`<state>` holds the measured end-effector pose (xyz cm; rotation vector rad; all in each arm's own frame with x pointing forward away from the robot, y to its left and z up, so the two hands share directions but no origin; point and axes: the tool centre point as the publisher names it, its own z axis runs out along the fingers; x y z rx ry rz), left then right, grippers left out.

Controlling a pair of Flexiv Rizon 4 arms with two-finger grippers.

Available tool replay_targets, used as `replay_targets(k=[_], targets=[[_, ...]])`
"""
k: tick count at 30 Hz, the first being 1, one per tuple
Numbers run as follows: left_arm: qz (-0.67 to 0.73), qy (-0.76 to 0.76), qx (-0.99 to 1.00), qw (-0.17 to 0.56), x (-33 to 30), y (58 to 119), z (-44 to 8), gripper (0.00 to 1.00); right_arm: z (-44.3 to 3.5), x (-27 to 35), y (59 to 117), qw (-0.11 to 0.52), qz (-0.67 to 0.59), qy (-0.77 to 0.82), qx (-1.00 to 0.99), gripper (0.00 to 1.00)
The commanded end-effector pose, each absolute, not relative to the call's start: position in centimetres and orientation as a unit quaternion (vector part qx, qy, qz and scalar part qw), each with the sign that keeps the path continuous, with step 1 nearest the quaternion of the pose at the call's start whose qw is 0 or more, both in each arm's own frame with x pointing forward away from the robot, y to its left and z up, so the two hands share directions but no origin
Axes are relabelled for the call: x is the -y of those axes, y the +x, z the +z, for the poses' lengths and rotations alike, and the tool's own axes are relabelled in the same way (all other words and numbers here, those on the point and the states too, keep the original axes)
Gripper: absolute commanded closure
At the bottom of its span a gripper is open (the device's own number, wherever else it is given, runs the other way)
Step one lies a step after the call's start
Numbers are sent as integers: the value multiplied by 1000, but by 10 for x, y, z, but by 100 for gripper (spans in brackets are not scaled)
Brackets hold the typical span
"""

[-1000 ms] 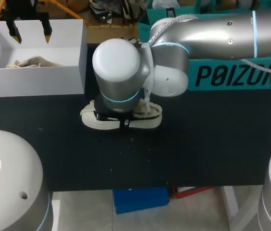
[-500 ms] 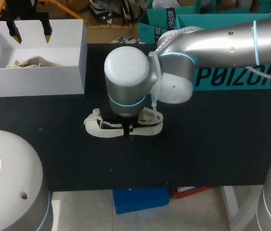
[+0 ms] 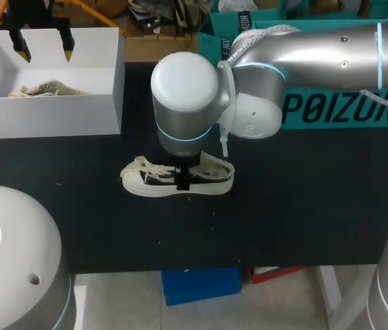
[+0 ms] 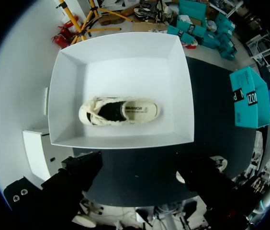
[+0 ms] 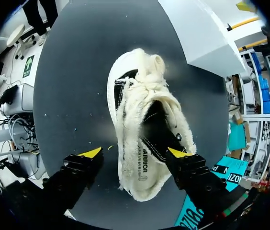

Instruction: Take the shoe out of the shoebox, open the shoe tongue, remove and reinsert the insole, then place the shoe into the shoebox

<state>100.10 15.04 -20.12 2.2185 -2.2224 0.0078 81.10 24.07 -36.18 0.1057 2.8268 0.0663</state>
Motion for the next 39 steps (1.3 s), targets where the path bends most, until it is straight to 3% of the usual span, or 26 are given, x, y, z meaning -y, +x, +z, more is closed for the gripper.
replay_targets(k=[1,10,21,24,39], targets=[[1,707,708,1,-150,1001,-201,0,-323,-214,809,147,58,-1,-987,0],[1,707,708,1,-150,1001,-201,0,-279,-186,820,127,111,-37,-985,0],[1,707,708,1,-150,1001,-201,0,-244,-149,838,157,274,-74,-946,0],[1,707,708,1,-150,1001,-201,0,-240,-139,837,125,307,-107,-937,0],[1,707,708,1,-150,1001,-201,0,-240,-139,837,125,307,-107,-937,0]])
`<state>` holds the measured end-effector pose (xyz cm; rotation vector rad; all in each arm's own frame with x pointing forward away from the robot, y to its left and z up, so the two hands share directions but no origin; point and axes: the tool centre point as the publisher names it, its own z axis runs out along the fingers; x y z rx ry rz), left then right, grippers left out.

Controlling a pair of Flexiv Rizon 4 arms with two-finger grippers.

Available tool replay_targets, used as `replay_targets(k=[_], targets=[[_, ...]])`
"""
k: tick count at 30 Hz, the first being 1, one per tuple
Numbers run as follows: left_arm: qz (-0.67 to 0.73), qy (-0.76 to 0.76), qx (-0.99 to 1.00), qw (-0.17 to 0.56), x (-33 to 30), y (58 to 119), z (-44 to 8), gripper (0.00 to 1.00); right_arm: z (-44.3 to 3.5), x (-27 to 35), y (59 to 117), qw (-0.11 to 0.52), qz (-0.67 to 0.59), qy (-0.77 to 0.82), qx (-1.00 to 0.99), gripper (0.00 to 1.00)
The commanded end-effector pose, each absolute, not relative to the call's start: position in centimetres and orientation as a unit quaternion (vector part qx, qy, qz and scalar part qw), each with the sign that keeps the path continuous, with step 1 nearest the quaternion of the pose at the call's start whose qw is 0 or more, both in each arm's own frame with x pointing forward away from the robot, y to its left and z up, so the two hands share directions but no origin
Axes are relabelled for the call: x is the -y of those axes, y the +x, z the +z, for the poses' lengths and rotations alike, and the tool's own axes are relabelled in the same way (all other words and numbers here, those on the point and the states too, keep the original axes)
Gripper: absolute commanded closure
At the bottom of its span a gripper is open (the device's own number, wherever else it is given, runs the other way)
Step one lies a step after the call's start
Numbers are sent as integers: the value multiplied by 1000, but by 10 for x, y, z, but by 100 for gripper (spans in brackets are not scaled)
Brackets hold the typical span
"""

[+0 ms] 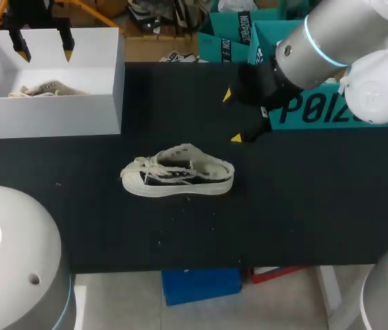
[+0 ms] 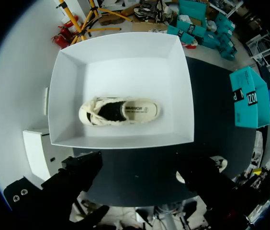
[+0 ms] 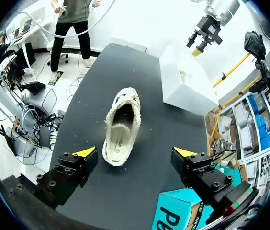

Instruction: Take the shoe out of the shoebox, open the shoe tongue, remove and reinsert the insole, then place the shoe into the shoebox

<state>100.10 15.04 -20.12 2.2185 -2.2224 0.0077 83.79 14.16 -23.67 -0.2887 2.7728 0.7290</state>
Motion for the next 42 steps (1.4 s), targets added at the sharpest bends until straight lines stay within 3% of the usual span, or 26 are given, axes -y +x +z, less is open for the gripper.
replay_targets(k=[1,28,42], targets=[[1,707,708,1,-150,1001,-201,0,-240,-139,837,125,307,-107,-937,0],[1,707,708,1,-150,1001,-201,0,-240,-139,837,125,307,-107,-937,0],[1,707,708,1,-150,1001,-201,0,-274,-138,823,107,396,-57,-910,0]])
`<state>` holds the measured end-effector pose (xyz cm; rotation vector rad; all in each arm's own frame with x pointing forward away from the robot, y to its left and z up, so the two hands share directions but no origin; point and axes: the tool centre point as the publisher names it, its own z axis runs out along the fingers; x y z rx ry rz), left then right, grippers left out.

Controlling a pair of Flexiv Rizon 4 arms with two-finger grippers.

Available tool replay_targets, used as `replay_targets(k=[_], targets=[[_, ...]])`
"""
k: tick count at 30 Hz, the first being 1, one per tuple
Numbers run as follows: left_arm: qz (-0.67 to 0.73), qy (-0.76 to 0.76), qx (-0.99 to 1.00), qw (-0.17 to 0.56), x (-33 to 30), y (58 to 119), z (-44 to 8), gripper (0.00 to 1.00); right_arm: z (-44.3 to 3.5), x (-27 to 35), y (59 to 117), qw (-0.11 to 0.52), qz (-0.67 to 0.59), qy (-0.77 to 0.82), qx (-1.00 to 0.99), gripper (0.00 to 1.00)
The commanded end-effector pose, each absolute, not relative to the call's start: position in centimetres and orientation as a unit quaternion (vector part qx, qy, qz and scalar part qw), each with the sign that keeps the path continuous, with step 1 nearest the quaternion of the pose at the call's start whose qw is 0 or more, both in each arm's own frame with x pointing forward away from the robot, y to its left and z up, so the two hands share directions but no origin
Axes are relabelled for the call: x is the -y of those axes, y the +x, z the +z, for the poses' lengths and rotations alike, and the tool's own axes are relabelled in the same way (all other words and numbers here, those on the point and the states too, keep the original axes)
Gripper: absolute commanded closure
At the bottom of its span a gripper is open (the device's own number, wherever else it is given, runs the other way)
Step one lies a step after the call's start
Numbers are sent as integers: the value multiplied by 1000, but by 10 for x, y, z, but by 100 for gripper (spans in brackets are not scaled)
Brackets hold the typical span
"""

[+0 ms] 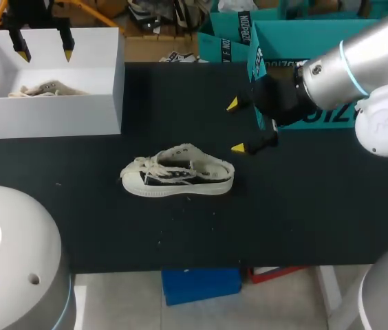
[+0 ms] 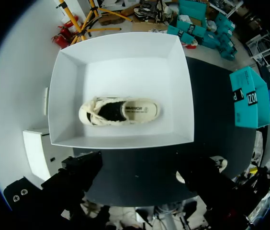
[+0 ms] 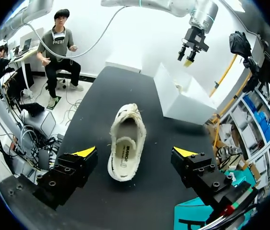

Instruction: Take the shoe out of the shoebox, open the shoe tongue, remove and reinsert the insole, then place the shoe into the shoebox

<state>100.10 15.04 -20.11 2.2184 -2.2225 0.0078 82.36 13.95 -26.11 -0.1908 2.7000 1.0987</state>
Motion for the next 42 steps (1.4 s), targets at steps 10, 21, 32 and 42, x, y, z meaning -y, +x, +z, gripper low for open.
replay_targets(k=[10,21,32,42], targets=[[1,707,708,1,-150,1001,-201,0,-307,-138,827,68,406,-14,-911,0],[1,707,708,1,-150,1001,-201,0,-341,-139,824,66,412,3,-909,0],[1,707,708,1,-150,1001,-201,0,-374,-144,822,42,415,19,-909,0],[1,707,708,1,-150,1001,-201,0,-397,-152,828,30,419,26,-907,0]])
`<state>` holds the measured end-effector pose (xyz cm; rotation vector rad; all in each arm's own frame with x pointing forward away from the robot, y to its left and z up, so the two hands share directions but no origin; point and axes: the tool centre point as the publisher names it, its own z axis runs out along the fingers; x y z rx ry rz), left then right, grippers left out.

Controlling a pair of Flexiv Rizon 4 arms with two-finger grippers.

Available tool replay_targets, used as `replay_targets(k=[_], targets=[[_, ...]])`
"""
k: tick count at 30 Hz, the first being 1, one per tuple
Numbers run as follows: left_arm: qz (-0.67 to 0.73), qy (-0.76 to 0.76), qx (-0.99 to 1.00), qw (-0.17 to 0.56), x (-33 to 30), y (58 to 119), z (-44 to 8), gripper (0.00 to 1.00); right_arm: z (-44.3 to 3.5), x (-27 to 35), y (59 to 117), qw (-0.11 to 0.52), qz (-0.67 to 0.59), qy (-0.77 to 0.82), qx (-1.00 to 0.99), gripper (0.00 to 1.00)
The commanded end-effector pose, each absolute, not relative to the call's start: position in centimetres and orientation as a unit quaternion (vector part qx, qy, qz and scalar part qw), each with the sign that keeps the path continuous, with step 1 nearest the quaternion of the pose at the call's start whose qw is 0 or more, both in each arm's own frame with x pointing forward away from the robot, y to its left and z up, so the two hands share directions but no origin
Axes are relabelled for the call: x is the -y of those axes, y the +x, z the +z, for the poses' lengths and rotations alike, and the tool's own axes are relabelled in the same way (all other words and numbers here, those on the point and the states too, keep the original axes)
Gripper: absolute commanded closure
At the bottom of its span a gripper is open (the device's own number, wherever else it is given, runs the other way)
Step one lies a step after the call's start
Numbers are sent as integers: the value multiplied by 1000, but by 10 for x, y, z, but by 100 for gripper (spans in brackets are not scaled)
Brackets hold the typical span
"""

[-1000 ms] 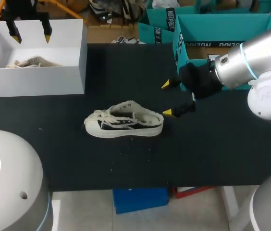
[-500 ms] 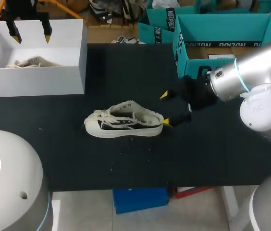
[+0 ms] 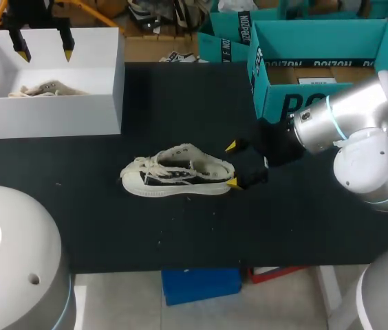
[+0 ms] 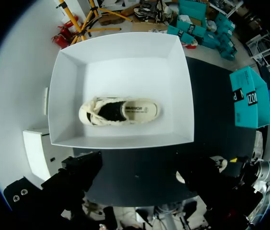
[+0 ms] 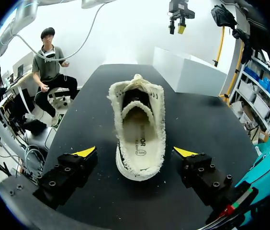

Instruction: Take the shoe out of the shoebox, open the shoe tongue, remove and reinsert the insole, then place the shoe into the shoebox

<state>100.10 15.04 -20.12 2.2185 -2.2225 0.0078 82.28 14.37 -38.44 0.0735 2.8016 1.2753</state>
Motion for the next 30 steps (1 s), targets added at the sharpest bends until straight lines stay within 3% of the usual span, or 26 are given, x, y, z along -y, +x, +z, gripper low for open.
replay_targets(k=[1,30], targets=[[1,707,708,1,-150,1001,-201,0,-399,-153,829,28,420,26,-907,0],[1,707,708,1,-150,1001,-201,0,-435,-180,833,0,445,30,-895,0]])
